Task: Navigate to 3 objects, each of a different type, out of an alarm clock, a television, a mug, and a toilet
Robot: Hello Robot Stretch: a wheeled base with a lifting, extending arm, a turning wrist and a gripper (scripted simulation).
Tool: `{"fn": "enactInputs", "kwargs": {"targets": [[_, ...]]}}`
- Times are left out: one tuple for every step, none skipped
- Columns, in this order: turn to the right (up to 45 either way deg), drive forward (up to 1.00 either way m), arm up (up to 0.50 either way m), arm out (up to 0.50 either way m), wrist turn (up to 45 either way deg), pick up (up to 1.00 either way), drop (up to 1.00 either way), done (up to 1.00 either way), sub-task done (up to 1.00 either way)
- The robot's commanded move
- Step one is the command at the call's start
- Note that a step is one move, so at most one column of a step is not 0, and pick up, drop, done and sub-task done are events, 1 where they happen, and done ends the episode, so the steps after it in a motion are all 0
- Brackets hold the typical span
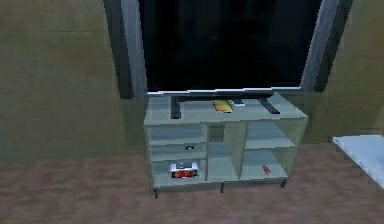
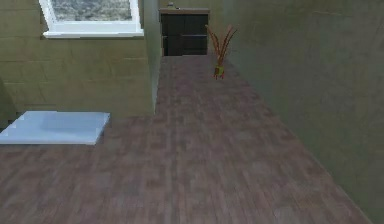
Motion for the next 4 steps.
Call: {"fn": "enactInputs", "kwargs": {"targets": [[0.0,0.45,0.00,0.00,0.0,0.00,0.00,0.00,0.00],[0.0,0.00,0.00,0.00,0.0,0.00,0.00,0.00,1.00],[45.0,0.00,0.00,0.00,0.0,0.00,0.00,0.00,0.00],[45.0,0.00,0.00,0.00,0.0,0.00,0.00,0.00,0.00]]}}
